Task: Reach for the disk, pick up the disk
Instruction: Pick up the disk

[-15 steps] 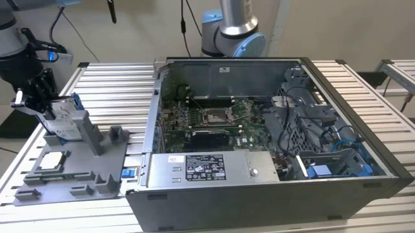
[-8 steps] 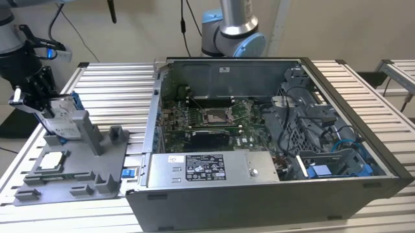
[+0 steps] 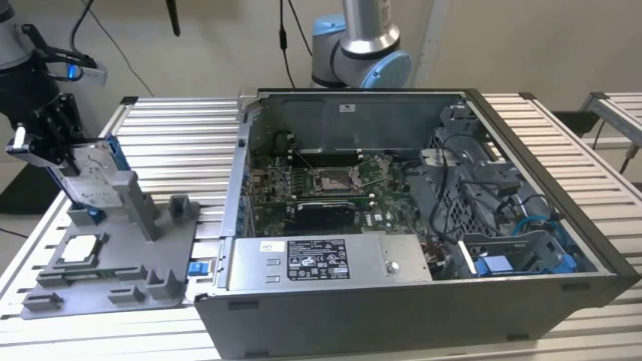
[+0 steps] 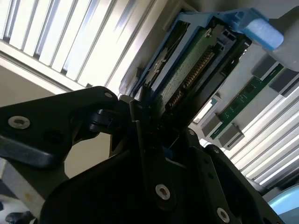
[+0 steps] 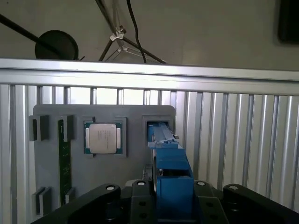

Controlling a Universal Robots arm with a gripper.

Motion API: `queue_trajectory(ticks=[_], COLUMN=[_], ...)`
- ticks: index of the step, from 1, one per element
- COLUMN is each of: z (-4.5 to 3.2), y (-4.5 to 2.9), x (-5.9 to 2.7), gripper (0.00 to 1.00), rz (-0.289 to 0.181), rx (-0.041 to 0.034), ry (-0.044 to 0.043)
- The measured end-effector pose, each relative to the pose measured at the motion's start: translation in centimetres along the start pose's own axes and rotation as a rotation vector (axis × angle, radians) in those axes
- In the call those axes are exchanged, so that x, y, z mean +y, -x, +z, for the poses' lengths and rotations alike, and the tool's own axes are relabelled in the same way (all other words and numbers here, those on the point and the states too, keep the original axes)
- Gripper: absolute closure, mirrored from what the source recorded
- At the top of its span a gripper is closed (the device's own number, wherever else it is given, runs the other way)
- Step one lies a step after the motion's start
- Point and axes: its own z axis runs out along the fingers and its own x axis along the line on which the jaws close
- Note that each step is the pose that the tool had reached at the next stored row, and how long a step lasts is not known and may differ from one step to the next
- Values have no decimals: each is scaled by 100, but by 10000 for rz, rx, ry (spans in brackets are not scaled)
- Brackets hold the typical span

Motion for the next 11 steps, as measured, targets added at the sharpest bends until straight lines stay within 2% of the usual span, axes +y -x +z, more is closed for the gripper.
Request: queue_trajectory(ticks=[11], z=[-204], y=[8], x=[0], gripper=[100], rz=[0], rx=[0], ry=[0])
